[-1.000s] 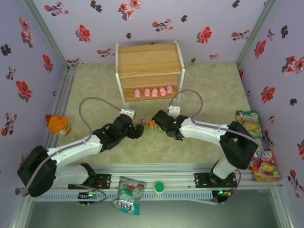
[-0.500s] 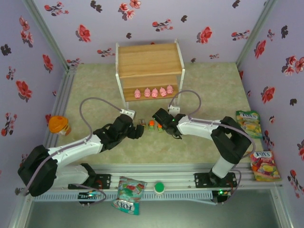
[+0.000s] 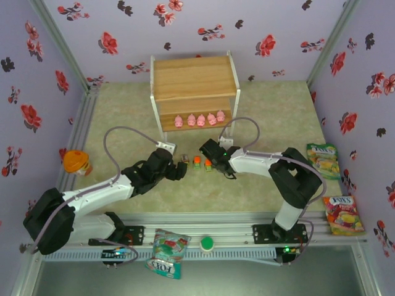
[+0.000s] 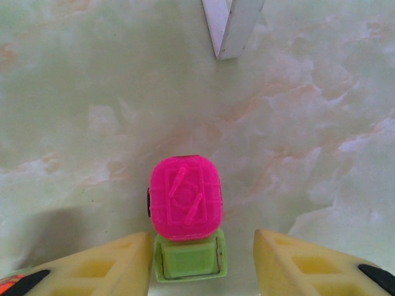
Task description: Place and organize the plastic toys onto the shelf
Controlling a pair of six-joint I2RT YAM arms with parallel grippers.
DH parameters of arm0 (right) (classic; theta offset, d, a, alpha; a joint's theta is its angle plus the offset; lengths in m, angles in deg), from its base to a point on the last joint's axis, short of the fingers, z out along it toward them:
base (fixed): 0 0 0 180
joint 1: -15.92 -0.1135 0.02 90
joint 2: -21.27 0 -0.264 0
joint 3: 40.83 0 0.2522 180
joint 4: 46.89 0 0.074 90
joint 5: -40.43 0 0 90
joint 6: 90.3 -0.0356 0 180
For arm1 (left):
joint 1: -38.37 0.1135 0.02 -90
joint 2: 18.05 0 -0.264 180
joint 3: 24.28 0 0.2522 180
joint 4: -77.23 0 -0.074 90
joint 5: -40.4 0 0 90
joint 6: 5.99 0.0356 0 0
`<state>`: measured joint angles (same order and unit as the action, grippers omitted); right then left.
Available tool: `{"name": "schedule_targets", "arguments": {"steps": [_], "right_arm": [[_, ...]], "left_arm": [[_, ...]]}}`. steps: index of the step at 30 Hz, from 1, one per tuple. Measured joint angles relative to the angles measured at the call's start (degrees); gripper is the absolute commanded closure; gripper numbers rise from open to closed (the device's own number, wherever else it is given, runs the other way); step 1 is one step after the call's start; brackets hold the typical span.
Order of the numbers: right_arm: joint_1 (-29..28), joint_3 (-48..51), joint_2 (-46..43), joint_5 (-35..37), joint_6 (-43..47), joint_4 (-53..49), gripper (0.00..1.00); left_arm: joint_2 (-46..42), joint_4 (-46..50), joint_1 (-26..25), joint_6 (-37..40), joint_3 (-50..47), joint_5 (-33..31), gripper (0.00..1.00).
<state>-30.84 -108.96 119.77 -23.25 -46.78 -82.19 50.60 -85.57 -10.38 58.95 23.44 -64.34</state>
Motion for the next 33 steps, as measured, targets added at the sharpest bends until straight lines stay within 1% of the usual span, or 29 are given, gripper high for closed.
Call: {"name": "schedule_targets", "arguments": {"steps": [4,15,23,29,33], "right_arm": [[0.6,-0.1,0.2,-0.4,0.9,0.4,0.54],[0.8,-0.5,0.6,-2.1,2.3,1.0,0.53],[0.8,-0.5,1.5,-2.6,2.6,1.4,0.56],[1.4,-0.5,2.7,-2.9,3.0,1.8,0.62],[1.5,-0.6,2.8,-3.1,3.4,2.1,0.63]], "left_arm": [[0.0,0.0,0.0,0.0,0.0,0.0,0.13],[0.5,0.0,0.0,0.0,0.0,0.0,0.13],[0.7,0.0,0.0,0.0,0.0,0.0,0.13],[0.8,0.0,0.0,0.0,0.0,0.0,0.13],[0.8,0.0,0.0,0.0,0.0,0.0,0.13]]}}
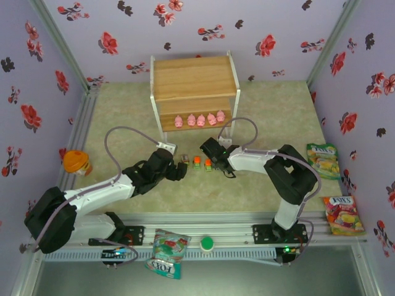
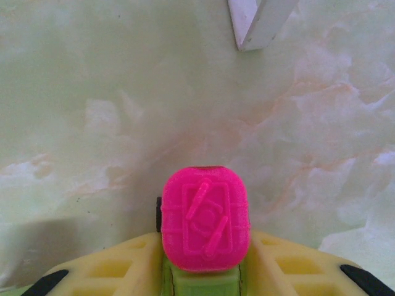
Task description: Place and organize the plastic toys onto the shelf
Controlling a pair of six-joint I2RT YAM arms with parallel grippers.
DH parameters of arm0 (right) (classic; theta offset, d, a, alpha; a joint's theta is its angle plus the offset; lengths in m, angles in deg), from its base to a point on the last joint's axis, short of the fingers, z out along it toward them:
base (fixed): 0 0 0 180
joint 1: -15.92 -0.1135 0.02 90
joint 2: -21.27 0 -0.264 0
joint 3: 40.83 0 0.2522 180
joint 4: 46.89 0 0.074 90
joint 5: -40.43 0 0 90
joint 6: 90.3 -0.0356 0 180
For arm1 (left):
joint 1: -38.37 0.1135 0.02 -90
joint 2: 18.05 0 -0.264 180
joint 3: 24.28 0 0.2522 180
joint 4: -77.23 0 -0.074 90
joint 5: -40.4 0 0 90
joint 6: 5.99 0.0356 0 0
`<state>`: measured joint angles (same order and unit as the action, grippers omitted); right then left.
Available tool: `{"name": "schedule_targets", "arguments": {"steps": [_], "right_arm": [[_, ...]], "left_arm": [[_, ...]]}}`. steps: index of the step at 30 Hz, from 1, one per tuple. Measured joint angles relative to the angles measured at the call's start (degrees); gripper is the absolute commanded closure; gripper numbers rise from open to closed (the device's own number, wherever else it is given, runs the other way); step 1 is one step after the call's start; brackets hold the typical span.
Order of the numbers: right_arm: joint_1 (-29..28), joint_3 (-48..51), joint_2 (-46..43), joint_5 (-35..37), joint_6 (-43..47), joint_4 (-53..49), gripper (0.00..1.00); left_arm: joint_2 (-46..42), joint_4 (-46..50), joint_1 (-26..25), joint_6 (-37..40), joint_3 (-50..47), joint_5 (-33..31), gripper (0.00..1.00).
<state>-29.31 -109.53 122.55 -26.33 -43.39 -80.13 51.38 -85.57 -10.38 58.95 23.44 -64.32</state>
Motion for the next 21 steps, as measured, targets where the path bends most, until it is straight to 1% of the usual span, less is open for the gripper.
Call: {"name": "schedule_targets", "arguments": {"steps": [6,11,15,21], "right_arm": [[0.0,-0.1,0.0,-0.1,0.7,0.1,0.69],[0.0,-0.1,0.0,-0.1,0.7,0.1,0.70],[0.0,-0.1,-0.3,-0.2,0.7,0.0,0.73],[0.0,-0.1,-3.6,-0.2,0.7,-0.8,0.75]], "left_arm": [[0.3,0.0,0.0,0.0,0.0,0.4,0.13],[1.2,0.0,0.0,0.0,0.0,1.1,0.14],[1.6,-0.1,0.0,0.0,0.0,1.5,0.13],[1.7,-0.4,0.0,0.0,0.0,1.9,0.13]]}}
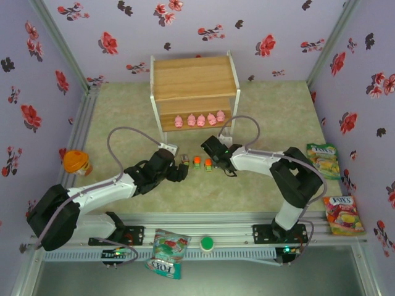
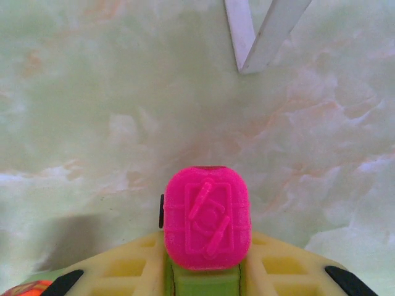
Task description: Place and organize the plastic toys onto the shelf
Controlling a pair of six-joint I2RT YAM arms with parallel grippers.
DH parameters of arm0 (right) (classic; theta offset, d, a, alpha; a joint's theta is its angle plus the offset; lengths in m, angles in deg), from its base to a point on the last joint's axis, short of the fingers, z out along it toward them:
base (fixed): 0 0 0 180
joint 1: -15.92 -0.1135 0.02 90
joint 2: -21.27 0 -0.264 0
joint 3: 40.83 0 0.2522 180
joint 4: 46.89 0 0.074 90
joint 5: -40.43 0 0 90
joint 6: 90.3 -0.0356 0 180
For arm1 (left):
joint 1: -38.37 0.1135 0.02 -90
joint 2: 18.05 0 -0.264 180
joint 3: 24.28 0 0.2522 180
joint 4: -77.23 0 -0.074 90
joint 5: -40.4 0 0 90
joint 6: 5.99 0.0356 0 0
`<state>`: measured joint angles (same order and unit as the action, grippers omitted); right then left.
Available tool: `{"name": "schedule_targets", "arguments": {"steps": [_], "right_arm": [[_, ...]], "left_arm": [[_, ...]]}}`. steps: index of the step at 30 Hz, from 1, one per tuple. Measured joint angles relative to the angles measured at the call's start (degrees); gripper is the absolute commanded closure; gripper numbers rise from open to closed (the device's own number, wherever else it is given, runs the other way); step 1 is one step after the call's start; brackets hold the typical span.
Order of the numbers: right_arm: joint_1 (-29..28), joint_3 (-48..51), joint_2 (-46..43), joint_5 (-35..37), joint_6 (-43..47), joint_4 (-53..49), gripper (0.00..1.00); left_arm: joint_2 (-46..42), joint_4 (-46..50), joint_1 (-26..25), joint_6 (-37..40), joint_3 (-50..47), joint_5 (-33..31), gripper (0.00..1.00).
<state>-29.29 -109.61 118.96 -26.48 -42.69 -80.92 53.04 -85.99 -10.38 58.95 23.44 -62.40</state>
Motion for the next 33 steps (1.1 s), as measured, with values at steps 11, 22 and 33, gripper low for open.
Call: {"name": "schedule_targets", "arguments": {"steps": [11,22,33], "right_arm": [[-1.5,0.0,-7.4,1.0,0.0,-5.0,0.76],[-7.0,-3.0,-15.3,4.7,0.0,-14.2,0.76],[-9.0,-8.9,-21.4,7.4,0.4,-21.1,0.76]], "left_arm": [[0.1,-0.6,0.0,0.0,0.0,0.5,0.13],[1.2,-1.0,0.0,0.0,0.0,1.1,0.13],[1.2,-1.2,-0.5,0.2,0.0,1.9,0.13]]}}
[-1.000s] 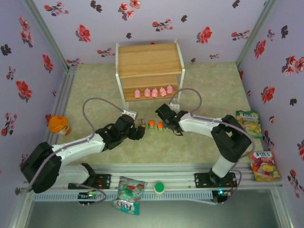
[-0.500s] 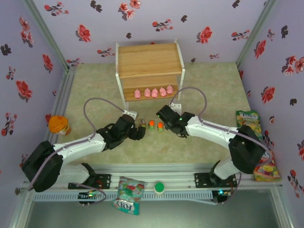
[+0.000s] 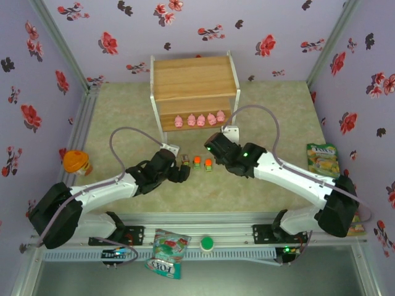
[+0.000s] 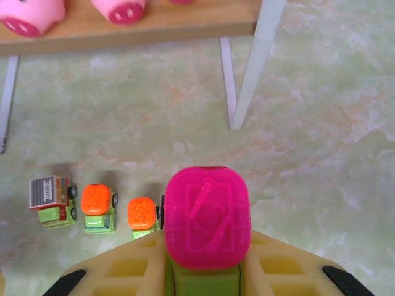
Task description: Place and organize the plastic toys onto the shelf
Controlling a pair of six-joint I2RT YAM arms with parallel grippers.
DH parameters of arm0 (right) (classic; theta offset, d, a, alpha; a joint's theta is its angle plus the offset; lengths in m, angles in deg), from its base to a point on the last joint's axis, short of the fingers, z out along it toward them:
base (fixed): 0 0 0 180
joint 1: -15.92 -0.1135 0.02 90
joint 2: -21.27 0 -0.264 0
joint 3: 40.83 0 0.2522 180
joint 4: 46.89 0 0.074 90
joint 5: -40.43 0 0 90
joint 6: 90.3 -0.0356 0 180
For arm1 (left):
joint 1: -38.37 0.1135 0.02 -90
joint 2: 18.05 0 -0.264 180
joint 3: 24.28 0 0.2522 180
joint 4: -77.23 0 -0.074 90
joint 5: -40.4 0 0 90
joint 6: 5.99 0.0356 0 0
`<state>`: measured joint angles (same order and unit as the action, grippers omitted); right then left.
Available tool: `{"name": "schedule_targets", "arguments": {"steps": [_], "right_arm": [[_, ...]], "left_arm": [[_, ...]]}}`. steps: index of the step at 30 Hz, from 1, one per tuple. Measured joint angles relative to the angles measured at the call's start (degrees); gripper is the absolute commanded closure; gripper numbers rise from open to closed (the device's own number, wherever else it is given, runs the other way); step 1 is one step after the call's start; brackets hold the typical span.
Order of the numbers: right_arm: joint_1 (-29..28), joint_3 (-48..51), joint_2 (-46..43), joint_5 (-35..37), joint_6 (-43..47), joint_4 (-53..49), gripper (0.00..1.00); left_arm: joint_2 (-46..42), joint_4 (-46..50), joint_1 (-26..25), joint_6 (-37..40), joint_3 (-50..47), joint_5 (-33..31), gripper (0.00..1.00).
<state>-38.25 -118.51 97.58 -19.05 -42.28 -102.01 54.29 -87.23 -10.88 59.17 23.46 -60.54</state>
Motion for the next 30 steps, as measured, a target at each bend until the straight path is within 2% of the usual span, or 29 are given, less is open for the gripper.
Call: {"name": "schedule_targets", "arguments": {"steps": [30], "right_arm": [[-0.4,-25.5,-0.4,4.8,12.0,-8.6,0.74]], "left_arm": [[0.0,-0.1,-0.4,0.5,0.0,0.1,0.13]]}}
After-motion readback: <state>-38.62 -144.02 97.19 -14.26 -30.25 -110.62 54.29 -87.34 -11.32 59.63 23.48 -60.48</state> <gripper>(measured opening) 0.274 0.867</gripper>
